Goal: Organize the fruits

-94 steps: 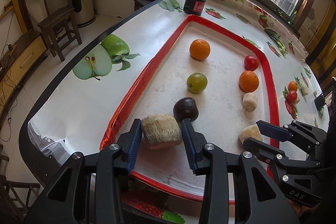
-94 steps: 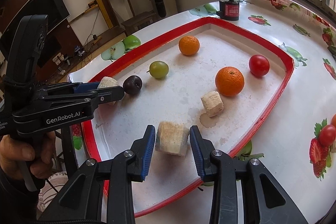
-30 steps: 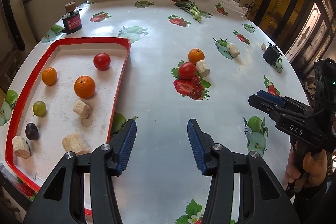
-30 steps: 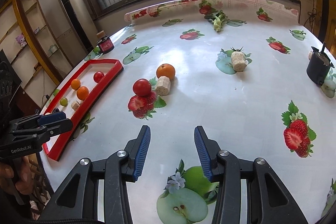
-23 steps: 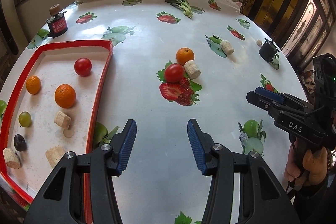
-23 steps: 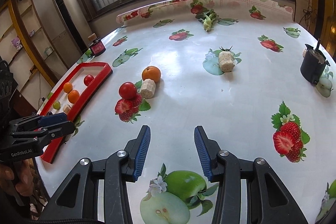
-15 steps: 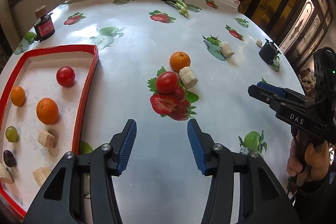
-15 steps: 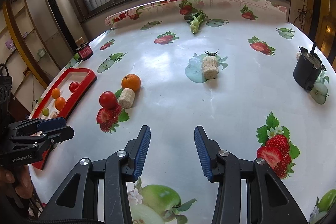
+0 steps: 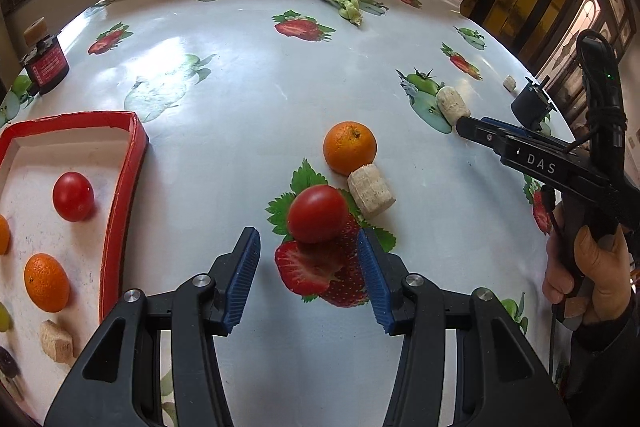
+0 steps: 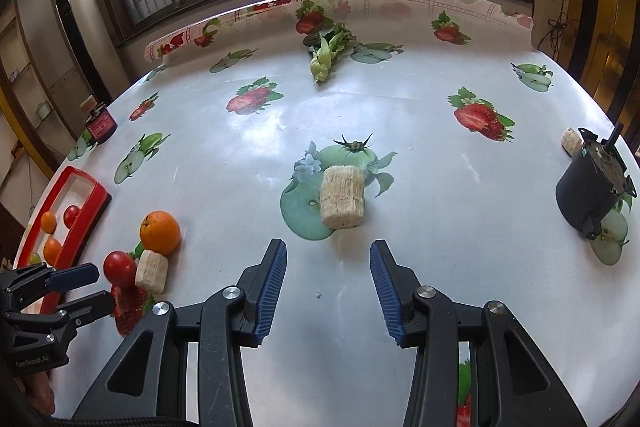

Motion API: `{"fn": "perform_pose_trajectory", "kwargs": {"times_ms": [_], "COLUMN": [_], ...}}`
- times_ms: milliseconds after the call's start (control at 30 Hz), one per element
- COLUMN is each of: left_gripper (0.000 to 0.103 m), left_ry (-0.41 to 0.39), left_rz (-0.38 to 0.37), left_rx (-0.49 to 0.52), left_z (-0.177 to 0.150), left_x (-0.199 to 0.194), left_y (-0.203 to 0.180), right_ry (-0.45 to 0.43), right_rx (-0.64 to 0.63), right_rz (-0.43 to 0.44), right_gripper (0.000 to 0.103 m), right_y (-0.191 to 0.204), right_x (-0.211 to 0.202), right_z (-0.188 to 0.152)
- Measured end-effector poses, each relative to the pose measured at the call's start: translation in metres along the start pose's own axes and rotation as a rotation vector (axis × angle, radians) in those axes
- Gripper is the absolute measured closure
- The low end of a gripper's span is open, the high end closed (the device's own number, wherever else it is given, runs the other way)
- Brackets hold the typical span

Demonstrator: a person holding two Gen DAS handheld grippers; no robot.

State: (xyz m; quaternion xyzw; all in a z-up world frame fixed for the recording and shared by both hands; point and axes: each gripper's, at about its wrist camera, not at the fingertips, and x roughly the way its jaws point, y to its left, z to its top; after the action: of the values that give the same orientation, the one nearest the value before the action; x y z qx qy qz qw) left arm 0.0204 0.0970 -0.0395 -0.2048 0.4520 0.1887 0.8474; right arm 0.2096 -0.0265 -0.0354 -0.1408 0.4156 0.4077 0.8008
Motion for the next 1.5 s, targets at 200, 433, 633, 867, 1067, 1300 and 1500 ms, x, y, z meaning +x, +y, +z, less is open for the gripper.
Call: {"fn": "perform_pose_trajectory", "kwargs": {"times_ms": [200, 433, 633, 867, 1067, 1300, 1500], "left_gripper": [0.059, 0.073, 0.073, 0.073, 0.073, 0.073, 0.073], "left_ry": [-0.008, -0.012, -0.019, -0.06, -0.097, -0.121, -0.132], "left_rz": [-0.021, -0.04, -0.053, -0.046, -0.022, -0.002, 0.02], "left_rx": [-0.012, -0.013, -0.029, -0.062, -0.089, -0.128, -0.167], "left_z": [0.007, 0.007, -0.009, -0.029, -0.043, -0.056, -0.067], "left_x": [0.012, 0.012, -0.006, -0.039, -0.066, -0.086, -0.099], "left_y": [0.0, 0.001, 0.002, 0.011, 0.024, 0.044, 0.062], "right_ry": [0.006, -0.005, -0.023, -0.056, -0.064, -0.063, -0.056], "right_rx": [0.0, 0.001, -0.009, -0.03, -0.057, -0.09, -0.117], "right_rz": [-0.035, -0.025, 0.036, 0.113, 0.16, 0.209, 0.244], "right_gripper": [0.057, 0.075, 0.075, 0.075, 0.075, 0.075, 0.075], "right_y": [0.0, 0.001, 0.017, 0.047, 0.074, 0.104, 0.126], "right_x": [0.026, 0.021, -0.011, -0.051, -0.07, -0.08, -0.081], "right_z": [0.013, 0.004, -0.018, -0.041, -0.053, -0.061, -0.065]}}
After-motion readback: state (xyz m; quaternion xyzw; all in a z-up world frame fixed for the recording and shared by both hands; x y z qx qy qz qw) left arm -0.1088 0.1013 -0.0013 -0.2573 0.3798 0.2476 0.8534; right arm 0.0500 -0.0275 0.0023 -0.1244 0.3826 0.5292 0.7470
